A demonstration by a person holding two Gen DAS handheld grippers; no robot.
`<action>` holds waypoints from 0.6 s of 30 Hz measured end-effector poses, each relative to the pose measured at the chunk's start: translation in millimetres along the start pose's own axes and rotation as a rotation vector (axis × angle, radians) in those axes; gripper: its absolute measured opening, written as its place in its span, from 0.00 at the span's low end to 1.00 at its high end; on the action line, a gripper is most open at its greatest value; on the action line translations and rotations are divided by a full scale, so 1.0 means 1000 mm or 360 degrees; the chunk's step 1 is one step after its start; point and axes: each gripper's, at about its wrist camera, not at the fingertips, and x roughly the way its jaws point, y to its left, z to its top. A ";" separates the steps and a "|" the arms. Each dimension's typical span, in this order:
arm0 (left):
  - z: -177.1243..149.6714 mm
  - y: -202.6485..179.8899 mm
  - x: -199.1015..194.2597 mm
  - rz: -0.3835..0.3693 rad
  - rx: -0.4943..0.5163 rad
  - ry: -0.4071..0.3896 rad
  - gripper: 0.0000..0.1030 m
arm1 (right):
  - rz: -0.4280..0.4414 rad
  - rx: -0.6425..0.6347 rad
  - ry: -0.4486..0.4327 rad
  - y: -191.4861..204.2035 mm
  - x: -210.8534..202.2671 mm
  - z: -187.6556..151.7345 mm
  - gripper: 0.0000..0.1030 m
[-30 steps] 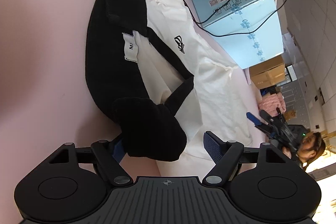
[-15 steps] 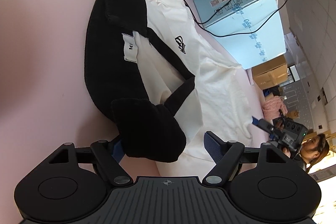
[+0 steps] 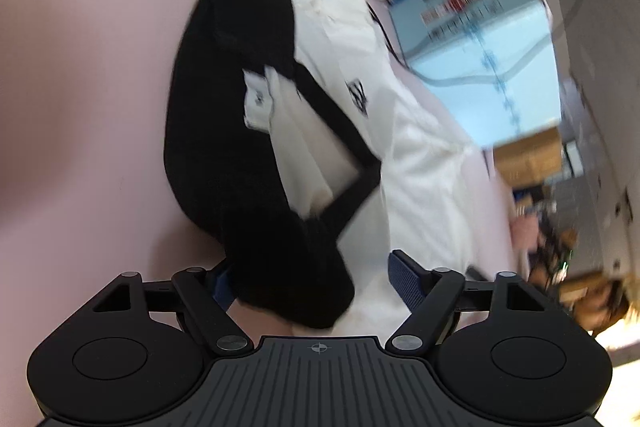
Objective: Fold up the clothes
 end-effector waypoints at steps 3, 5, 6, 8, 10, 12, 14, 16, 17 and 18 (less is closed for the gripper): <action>0.012 -0.007 -0.007 0.0143 0.0078 -0.0067 0.27 | 0.0092 0.0039 0.0065 0.005 -0.010 0.005 0.14; 0.018 -0.006 -0.013 0.0160 0.0049 -0.0072 0.27 | 0.0061 0.0153 0.0372 0.006 0.003 -0.001 0.21; 0.025 -0.002 -0.022 0.0170 0.0022 -0.0079 0.27 | 0.0037 0.0173 0.0460 0.007 0.008 -0.005 0.24; 0.031 0.006 -0.034 0.0183 -0.0032 -0.0092 0.29 | 0.0034 0.0156 0.0397 0.007 0.002 -0.006 0.40; 0.036 0.015 -0.044 0.0182 -0.0085 -0.0097 0.33 | 0.0044 0.0263 0.0172 -0.007 -0.016 0.003 0.61; 0.032 0.016 -0.048 0.0179 -0.0081 -0.0091 0.44 | 0.0034 0.0356 0.0015 -0.023 -0.024 0.013 0.67; 0.028 0.018 -0.053 0.0175 -0.0077 -0.0084 0.54 | -0.0169 0.0343 0.0013 -0.037 -0.005 0.029 0.67; 0.024 0.020 -0.057 0.0171 -0.0073 -0.0077 0.63 | -0.0335 0.0210 0.0060 -0.036 0.024 0.039 0.66; 0.022 0.021 -0.059 0.0170 -0.0071 -0.0074 0.64 | -0.0399 0.0132 0.0073 -0.034 0.039 0.043 0.66; 0.020 0.022 -0.061 0.0168 -0.0069 -0.0071 0.64 | -0.0405 0.0075 0.0069 -0.031 0.055 0.047 0.66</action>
